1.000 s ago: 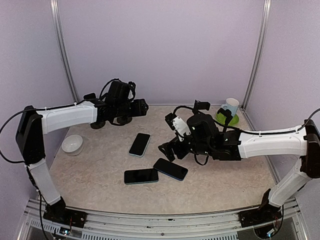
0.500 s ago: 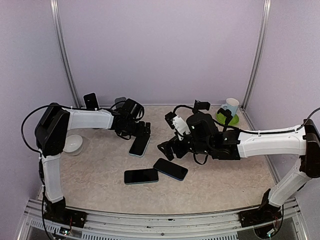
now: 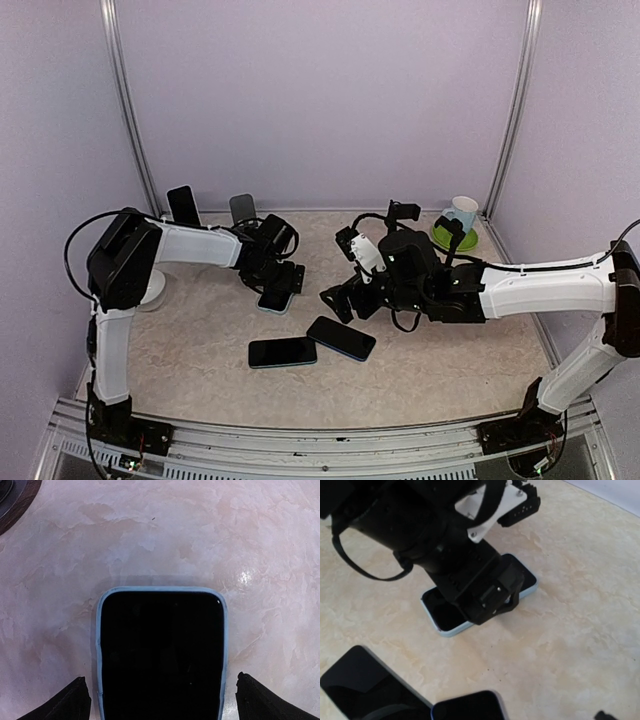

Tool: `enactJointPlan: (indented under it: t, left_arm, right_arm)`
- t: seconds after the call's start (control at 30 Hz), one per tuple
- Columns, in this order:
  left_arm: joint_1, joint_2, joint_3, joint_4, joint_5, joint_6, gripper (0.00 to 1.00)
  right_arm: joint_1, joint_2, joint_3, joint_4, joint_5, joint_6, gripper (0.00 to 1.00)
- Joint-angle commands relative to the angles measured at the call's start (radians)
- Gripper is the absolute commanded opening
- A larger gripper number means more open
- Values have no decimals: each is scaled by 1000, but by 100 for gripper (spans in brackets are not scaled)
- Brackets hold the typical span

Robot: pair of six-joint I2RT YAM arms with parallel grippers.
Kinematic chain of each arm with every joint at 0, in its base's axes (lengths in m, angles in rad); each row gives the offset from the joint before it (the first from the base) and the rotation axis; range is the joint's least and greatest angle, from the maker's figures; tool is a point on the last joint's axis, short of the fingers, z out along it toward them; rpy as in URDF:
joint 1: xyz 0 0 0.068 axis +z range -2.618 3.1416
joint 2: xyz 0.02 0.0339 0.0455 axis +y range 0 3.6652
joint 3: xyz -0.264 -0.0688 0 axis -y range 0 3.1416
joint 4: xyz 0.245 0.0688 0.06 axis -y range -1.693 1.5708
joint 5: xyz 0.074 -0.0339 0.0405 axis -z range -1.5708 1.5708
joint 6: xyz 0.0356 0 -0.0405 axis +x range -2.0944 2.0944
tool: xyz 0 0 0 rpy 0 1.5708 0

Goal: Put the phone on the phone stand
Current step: Adjust the phone at the center of the board.

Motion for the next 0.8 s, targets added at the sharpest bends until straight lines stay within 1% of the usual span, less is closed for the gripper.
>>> enactJointPlan:
  t: [0.0,0.3,0.47,0.67,0.77]
  left_arm:
    - [-4,28,31,-21,-25,16,99]
    - [-12,70,64,-56,-17,46,98]
    - [-34,93,76,-90,-51,56,90]
    - [-68,126,92,-141,-141,60,92]
    - [-68,123,71,-126,-127,59,88]
  right_arm:
    - [-11,-10,-9,25,5,7,100]
    - [-13,-12,-21,35,3,9,100]
    - [-16,-17,-23,37,3,9,100]
    - [-16,-24,-34,49,0,11,100]
    - [-16,-21,-32,51,-4,10,100]
